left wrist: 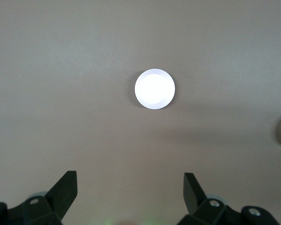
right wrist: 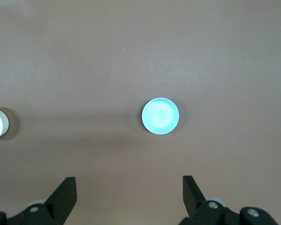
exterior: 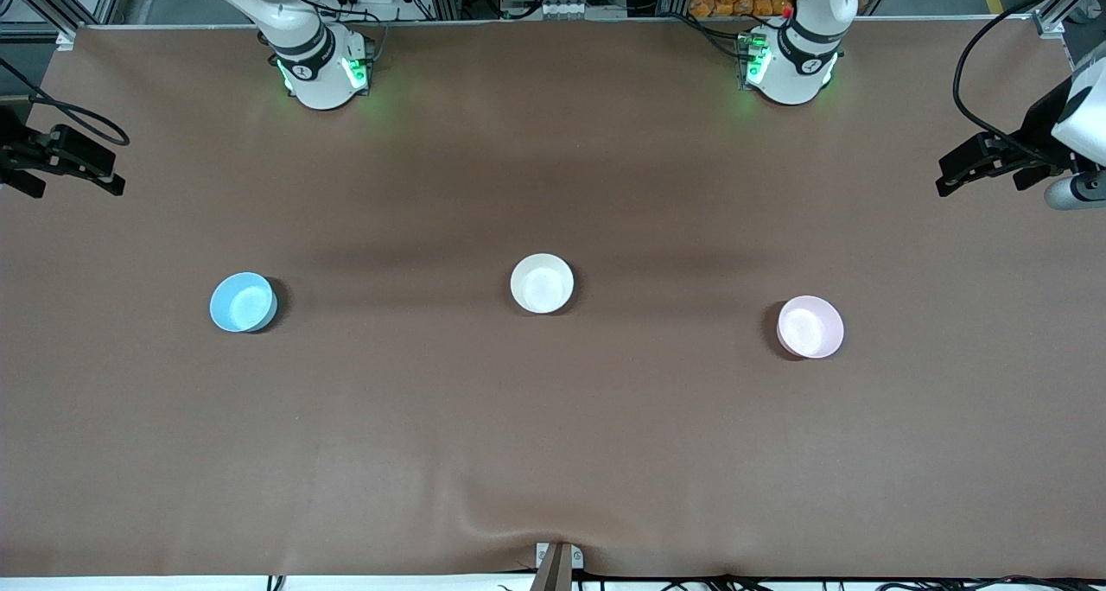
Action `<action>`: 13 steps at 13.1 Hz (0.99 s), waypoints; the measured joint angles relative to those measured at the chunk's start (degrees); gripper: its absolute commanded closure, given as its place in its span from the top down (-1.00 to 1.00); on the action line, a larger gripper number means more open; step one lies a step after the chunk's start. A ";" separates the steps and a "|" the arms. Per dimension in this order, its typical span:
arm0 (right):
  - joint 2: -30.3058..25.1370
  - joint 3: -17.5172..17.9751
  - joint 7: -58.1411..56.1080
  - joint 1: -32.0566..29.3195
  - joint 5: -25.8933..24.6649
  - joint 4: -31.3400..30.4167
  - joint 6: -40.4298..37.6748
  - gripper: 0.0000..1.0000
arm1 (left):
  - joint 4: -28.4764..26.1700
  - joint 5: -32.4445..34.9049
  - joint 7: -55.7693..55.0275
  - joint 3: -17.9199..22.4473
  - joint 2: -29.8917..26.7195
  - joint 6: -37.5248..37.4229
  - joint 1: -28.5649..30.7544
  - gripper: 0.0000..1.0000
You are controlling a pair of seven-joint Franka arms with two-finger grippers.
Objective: Stack pink and blue bowls on white bowl
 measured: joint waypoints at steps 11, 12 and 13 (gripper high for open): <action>0.00 0.00 0.00 0.03 0.00 0.00 0.02 1.00 | -0.65 0.04 1.90 0.14 0.65 0.47 1.62 1.00; 0.00 0.00 0.00 0.03 0.00 0.00 0.02 1.00 | -0.66 0.04 1.90 0.14 0.80 0.78 1.62 1.00; 0.00 0.00 0.00 0.03 0.00 0.00 0.02 1.00 | -0.66 0.04 1.90 0.14 1.00 1.13 1.62 1.00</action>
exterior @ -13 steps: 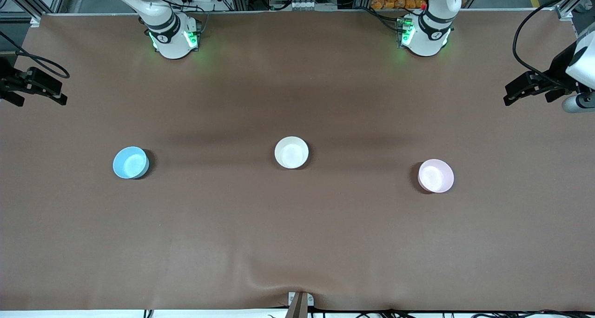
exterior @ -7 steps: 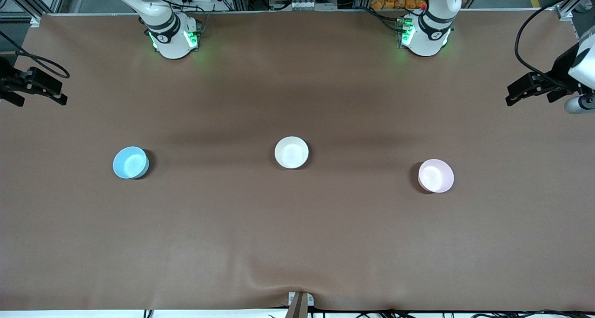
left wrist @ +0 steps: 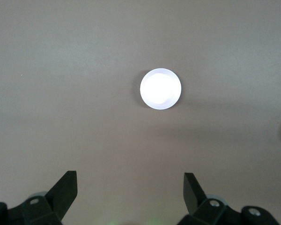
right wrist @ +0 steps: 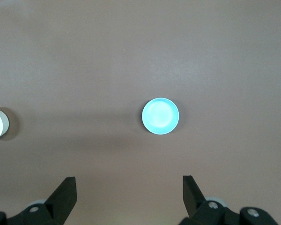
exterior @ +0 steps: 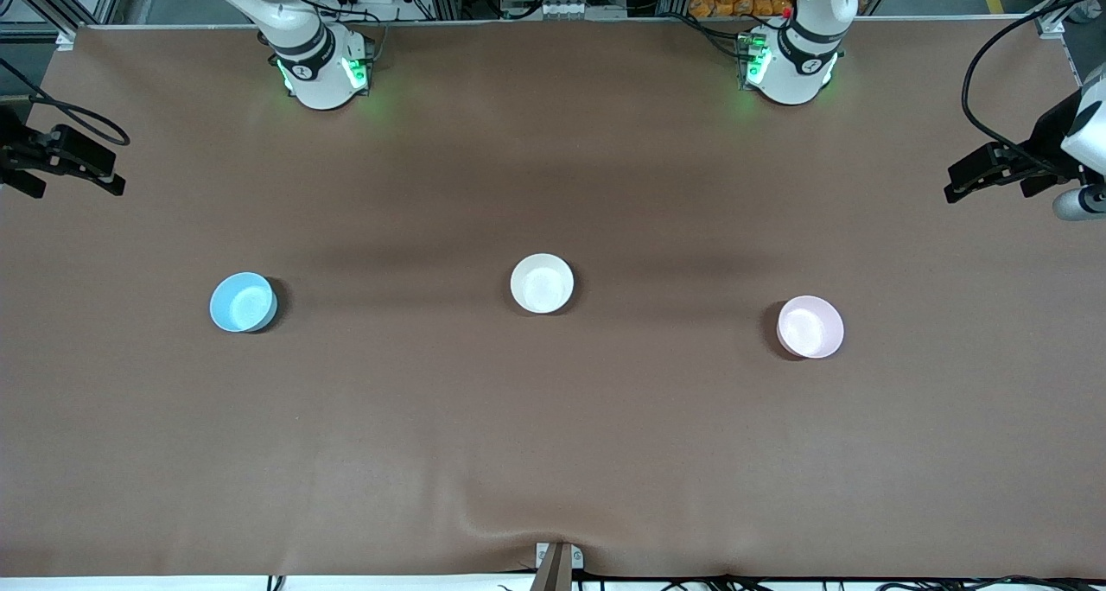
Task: Stack pink and blue bowls on white bowl
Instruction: 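Move the left gripper over the pink bowl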
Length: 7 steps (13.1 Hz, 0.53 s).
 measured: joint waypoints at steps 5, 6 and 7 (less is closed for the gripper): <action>0.00 0.00 0.00 0.00 0.00 0.00 0.00 1.00 | -0.03 0.00 0.02 -0.48 2.30 2.51 -0.37 1.00; 0.00 0.00 0.00 0.00 0.00 0.00 0.00 1.00 | -0.03 0.00 0.02 -0.73 2.84 2.88 -0.61 1.00; 0.00 0.00 0.00 0.00 0.00 0.00 0.00 1.00 | -0.03 0.00 0.02 -1.08 3.34 3.27 -0.88 1.00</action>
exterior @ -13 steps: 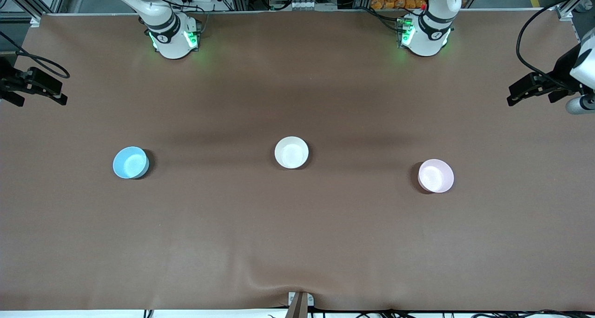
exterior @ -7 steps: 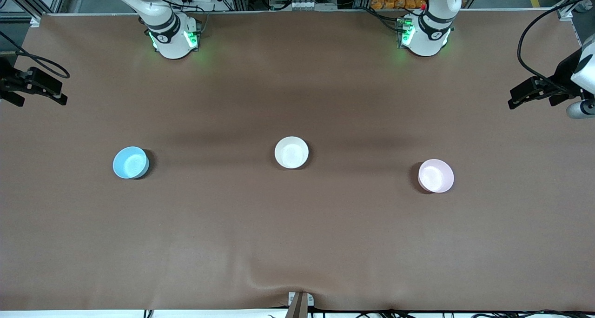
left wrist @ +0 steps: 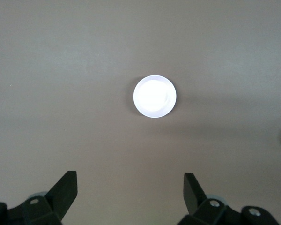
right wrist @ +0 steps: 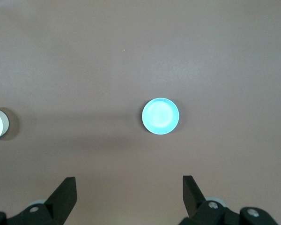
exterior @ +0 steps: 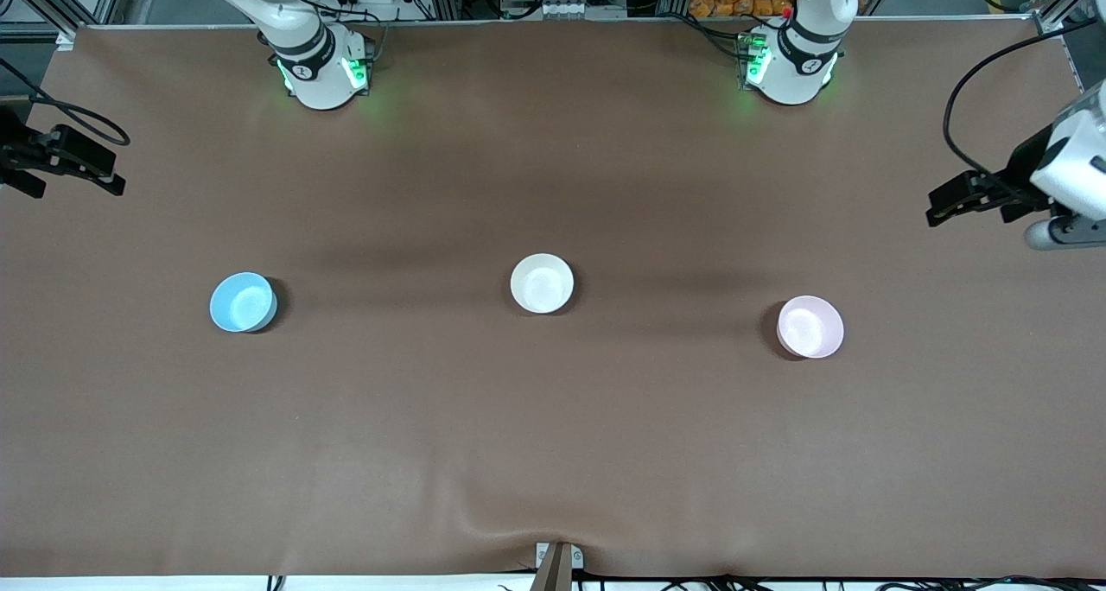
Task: Stack pink and blue bowls on white bowl
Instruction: 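Move the left gripper over the pink bowl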
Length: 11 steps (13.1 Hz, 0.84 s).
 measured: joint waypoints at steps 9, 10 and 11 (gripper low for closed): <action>0.00 0.00 0.00 0.01 0.00 0.00 0.01 1.00 | 0.00 0.00 -2.88 -4.82 3.17 2.96 -2.83 1.00; 0.00 -0.01 0.00 0.01 0.00 0.00 0.01 1.00 | 0.00 0.00 -4.37 -4.97 3.32 3.07 -3.73 1.00; 0.00 -0.01 0.00 0.01 0.00 0.00 0.01 1.00 | 0.00 0.00 -5.91 -5.07 3.40 3.20 -4.86 1.00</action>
